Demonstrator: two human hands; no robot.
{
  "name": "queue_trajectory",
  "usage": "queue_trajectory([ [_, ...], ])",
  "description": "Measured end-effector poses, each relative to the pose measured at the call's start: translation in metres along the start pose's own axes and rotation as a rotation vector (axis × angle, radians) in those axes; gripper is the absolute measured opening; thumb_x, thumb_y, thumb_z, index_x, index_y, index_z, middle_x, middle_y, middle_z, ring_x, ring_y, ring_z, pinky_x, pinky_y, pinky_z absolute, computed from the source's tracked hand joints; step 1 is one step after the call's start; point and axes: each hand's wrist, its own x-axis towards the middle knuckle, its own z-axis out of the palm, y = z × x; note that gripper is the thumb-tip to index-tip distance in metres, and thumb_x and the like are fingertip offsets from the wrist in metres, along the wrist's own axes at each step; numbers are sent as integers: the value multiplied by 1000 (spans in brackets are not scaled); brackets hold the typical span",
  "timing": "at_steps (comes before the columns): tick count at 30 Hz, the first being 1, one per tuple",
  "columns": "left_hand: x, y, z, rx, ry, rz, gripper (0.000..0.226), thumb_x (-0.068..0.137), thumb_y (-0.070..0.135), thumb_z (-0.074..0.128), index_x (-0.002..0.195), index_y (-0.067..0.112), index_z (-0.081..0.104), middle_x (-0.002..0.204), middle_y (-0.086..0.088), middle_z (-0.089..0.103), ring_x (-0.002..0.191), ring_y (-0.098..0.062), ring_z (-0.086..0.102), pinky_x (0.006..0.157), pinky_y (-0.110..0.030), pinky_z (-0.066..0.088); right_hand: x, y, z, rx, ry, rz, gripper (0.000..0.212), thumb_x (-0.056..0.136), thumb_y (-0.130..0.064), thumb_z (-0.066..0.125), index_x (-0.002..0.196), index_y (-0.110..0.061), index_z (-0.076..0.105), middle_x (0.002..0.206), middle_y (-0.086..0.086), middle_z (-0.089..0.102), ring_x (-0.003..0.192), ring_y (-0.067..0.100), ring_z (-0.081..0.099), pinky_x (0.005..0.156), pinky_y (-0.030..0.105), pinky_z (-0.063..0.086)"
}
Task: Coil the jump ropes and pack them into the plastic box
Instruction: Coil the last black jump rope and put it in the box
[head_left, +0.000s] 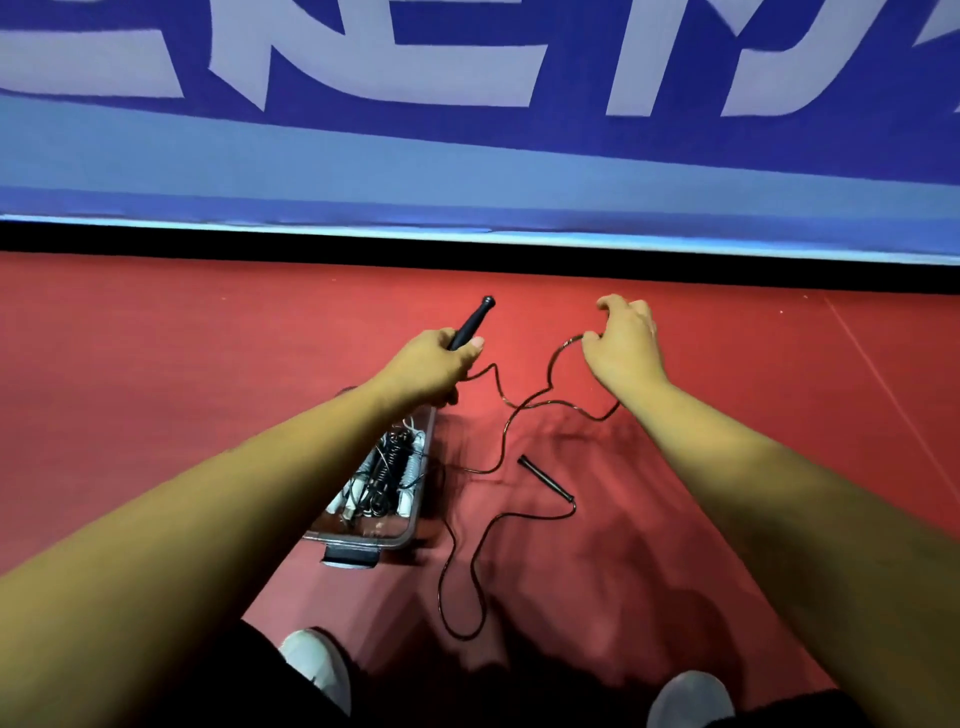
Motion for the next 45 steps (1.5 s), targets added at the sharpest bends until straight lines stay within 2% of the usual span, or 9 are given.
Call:
queue_trajectory([
  [11,64,-111,98,-368,-175,-364,22,102,31,51,89,13,54,55,2,33,36,-9,24,40,-13,18,-47,136,184,-124,-557,488,33,86,-20,62,109,3,66,113,21,67,108,35,62,84,34,49],
  [17,82,-161,113,-389,-141,-401,21,101,28,54,86,13,56,52,4,37,35,-9,26,40,-17,19,-62,185,250,-226,-471,563,53,84,-27,67,125,2,52,125,20,56,121,34,51,95,33,42],
  [23,88,-177,113,-487,-138,-428,23,102,27,52,84,13,54,49,5,33,40,-11,23,40,-17,17,-76,207,264,-393,-539,455,31,90,-17,61,118,-7,57,124,16,56,115,33,57,90,36,47],
  [27,84,-162,109,-471,-154,-397,21,102,24,53,85,12,56,53,2,39,39,-15,34,38,-17,25,-60,184,236,-155,-872,349,8,92,-11,59,84,-12,57,81,16,67,77,33,69,65,36,54],
  [30,81,-138,97,-331,-121,-296,21,101,22,55,86,9,60,59,-3,50,43,-16,50,46,-23,38,-26,146,186,131,-907,181,22,83,3,67,75,-15,59,53,-7,56,48,5,53,55,27,47],
  [33,65,-100,75,-186,-129,-160,17,101,24,56,91,12,65,77,-5,67,68,-12,65,70,-27,49,0,86,111,325,-891,42,15,86,8,62,85,-7,64,61,-3,59,45,3,56,51,19,45],
  [36,44,-60,53,-322,-288,-134,17,102,22,51,106,12,64,101,-14,74,94,-21,70,90,-38,52,10,36,49,537,-836,20,15,93,2,55,87,-9,63,64,5,58,52,14,60,47,22,47],
  [41,-8,18,18,-468,-521,-38,18,101,25,46,111,15,57,88,-20,70,68,-32,70,59,-32,57,-6,-23,-37,751,-649,-27,9,96,-1,51,96,-11,52,62,7,52,51,18,49,49,28,32],
  [45,-48,52,-5,-545,-604,24,22,89,22,54,108,10,55,64,-8,44,41,-13,36,35,-15,25,-34,-50,-79,832,-453,-127,24,96,-2,54,120,-4,48,65,9,54,51,19,49,49,29,39],
])
